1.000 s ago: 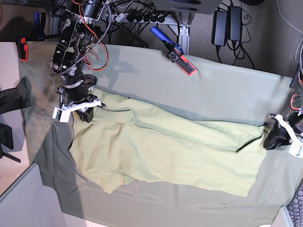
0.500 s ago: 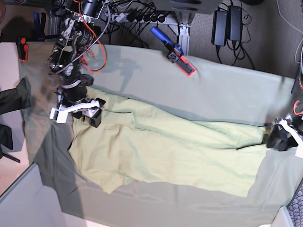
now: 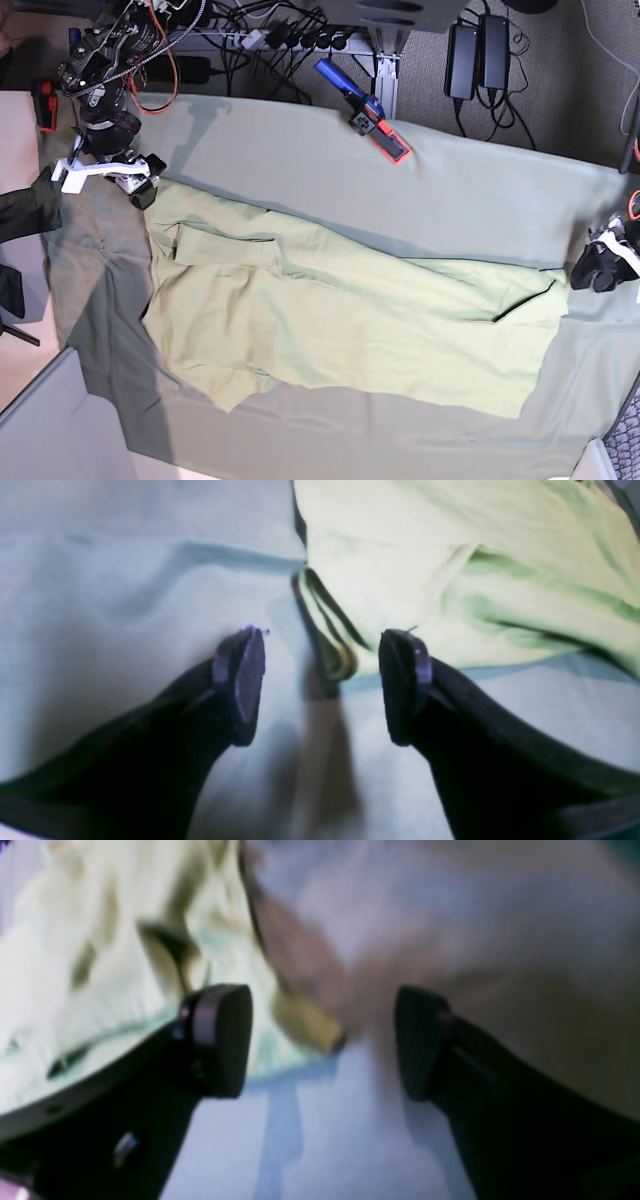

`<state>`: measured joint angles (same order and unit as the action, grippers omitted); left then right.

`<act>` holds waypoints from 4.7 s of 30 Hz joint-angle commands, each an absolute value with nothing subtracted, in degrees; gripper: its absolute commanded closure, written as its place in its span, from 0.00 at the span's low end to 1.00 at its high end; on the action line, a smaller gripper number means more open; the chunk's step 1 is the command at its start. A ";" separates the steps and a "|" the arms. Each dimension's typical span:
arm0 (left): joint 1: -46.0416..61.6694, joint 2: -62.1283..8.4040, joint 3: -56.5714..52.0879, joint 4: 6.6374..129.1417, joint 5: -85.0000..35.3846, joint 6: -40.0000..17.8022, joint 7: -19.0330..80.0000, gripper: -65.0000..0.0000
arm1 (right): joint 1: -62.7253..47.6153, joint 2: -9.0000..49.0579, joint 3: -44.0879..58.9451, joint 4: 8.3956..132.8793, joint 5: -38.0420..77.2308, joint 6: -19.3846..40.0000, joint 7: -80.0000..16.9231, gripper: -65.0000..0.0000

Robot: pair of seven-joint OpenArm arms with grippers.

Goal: Fold the T-shirt properly
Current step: 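Lay the folded shoulder edge down and release both grippers, then grasp the shirt's hem corners with both grippers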

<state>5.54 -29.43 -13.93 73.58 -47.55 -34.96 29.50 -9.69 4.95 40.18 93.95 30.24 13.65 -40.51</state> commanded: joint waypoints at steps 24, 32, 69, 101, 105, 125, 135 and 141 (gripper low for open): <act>-2.42 -26.94 -14.37 63.55 -50.61 -34.98 29.47 0.39 | -6.37 5.54 36.62 89.21 34.33 16.38 -39.29 1.00; -3.64 -26.50 -13.69 61.43 -54.68 -38.04 31.94 0.40 | -6.39 5.54 36.62 89.21 34.28 16.56 -39.29 1.00; 8.45 -38.44 -10.04 78.81 -60.53 -40.00 36.27 1.00 | -20.10 12.47 36.95 101.34 41.56 19.97 -44.62 1.00; 21.30 -39.86 -14.72 85.54 -66.26 -40.00 40.32 0.65 | -29.56 13.65 40.27 108.99 38.52 20.18 -43.88 0.62; 21.30 -39.86 -15.18 85.54 -61.65 -40.00 40.34 0.54 | -29.58 13.65 40.27 108.99 35.31 20.16 -42.39 0.37; -8.34 -38.06 -10.26 68.45 -47.75 -40.00 31.53 0.54 | -28.93 13.65 40.29 108.97 31.90 20.12 -39.86 0.37; -25.15 -27.79 -4.40 40.36 -37.71 -40.00 25.43 0.54 | -29.10 13.65 40.29 108.97 31.90 20.14 -40.12 0.37; -26.98 -26.59 -4.40 37.65 -36.47 -38.76 24.73 0.54 | -29.10 13.63 40.29 108.97 31.94 20.14 -40.53 0.37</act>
